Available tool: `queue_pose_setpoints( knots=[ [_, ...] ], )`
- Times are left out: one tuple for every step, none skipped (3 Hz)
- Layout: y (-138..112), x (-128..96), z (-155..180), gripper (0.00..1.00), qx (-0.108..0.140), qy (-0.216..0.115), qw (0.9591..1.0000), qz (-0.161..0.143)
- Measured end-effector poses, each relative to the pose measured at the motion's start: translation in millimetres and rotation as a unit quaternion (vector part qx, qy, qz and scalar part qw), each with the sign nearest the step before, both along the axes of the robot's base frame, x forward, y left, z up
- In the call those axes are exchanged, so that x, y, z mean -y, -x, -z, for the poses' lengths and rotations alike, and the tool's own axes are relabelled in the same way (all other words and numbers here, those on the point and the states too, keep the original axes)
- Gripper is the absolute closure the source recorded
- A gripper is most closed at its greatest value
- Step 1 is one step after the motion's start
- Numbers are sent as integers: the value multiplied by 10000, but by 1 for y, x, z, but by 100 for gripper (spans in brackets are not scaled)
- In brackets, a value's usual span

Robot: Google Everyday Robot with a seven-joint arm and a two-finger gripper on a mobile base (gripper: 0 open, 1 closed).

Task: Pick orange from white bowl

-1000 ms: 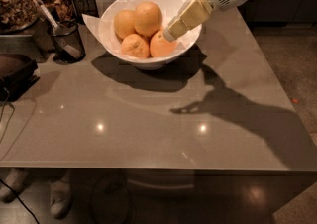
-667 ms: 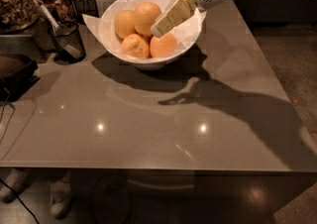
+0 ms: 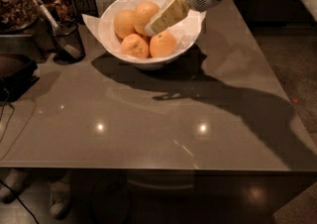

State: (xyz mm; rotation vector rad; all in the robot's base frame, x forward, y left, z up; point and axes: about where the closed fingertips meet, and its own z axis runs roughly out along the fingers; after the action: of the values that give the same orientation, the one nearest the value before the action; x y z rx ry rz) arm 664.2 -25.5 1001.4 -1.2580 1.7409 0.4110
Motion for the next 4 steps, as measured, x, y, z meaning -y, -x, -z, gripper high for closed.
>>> queue_pose_setpoints(
  knots=[
    [-21,-23,14,0,10,-143,9998,-139],
    [-35,-37,22,0,-8,-265,9994,-205],
    [-43,-45,23,0,-22,-383,9990,-221],
    [-52,-38,20,0,60,-392,9992,-94]
  ],
)
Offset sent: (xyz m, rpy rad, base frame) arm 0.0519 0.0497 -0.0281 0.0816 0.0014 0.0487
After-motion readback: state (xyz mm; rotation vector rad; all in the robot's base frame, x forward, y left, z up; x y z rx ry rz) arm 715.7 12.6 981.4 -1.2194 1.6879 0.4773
